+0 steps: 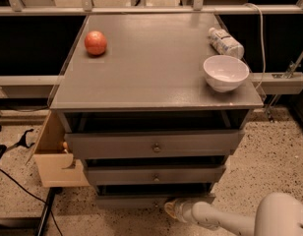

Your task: Close bottom drawer

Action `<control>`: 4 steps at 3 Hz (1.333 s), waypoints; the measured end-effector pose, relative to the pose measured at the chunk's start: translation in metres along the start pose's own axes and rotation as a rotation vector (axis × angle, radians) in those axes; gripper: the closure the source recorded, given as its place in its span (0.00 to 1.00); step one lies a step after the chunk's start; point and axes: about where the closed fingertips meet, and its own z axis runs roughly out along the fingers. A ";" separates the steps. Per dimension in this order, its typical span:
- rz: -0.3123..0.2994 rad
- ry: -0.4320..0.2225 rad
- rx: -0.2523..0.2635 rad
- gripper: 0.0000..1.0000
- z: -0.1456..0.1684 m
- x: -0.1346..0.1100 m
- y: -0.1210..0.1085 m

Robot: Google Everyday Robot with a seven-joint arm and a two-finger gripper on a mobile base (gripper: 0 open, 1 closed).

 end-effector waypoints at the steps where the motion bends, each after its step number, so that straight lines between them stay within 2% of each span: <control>1: -0.008 0.011 0.016 1.00 0.011 0.010 -0.016; 2: -0.010 0.021 0.029 1.00 0.018 0.018 -0.025; 3: -0.010 0.021 0.029 1.00 0.017 0.017 -0.024; 4: 0.027 0.012 -0.005 1.00 0.003 0.012 -0.010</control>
Offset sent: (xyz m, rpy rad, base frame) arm 0.0850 -0.0036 -0.0084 -0.0158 -0.0686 -0.0400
